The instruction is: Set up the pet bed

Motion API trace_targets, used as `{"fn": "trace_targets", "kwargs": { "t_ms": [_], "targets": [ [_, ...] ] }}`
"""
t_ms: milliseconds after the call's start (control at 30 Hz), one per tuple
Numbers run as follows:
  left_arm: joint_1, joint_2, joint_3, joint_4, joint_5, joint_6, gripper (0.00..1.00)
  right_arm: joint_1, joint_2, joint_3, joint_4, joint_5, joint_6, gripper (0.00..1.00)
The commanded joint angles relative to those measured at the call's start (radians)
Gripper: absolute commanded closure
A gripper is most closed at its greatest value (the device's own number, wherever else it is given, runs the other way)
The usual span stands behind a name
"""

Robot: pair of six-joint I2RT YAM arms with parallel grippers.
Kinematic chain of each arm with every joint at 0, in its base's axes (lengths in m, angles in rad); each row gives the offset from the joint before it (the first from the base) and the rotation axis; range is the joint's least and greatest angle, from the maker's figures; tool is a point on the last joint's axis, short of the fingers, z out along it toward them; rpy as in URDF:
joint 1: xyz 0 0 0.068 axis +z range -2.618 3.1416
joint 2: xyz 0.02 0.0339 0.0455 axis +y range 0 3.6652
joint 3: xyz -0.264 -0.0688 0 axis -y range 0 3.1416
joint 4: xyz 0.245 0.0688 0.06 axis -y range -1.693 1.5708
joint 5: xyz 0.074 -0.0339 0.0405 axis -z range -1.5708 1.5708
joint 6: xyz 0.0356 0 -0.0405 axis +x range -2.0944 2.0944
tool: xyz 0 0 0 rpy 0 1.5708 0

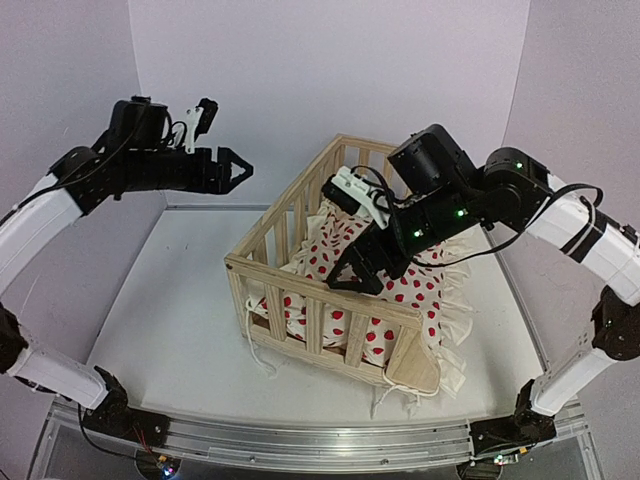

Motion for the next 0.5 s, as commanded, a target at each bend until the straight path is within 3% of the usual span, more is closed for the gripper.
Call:
{"fn": "trace_targets", "kwargs": {
  "t_ms": [0,133,300,400,467],
  "targets": [
    [0.142,0.185,0.108,0.027,0.203,0.073,0.09,0.113,0.064,0.141,-0.079,0.080,-0.042,0.06],
    [0.171,0.321,0.148,0.064,0.325,0.072,0.11,0.184,0.174,0.244,-0.155,0.143,-0.144,0.07],
    [0.172,0.373,0.107,0.166,0.455,0.040,0.17,0.218,0.298,0.376,-0.193,0.205,-0.255,0.26],
    [0.172,0.375,0.085,0.201,0.489,0.025,0.17,0.229,0.374,0.465,-0.238,0.193,-0.294,0.41],
    [0.172,0.367,0.060,0.211,0.491,0.015,0.18,0.232,0.416,0.503,-0.256,0.195,-0.312,0.45]
  ]
}}
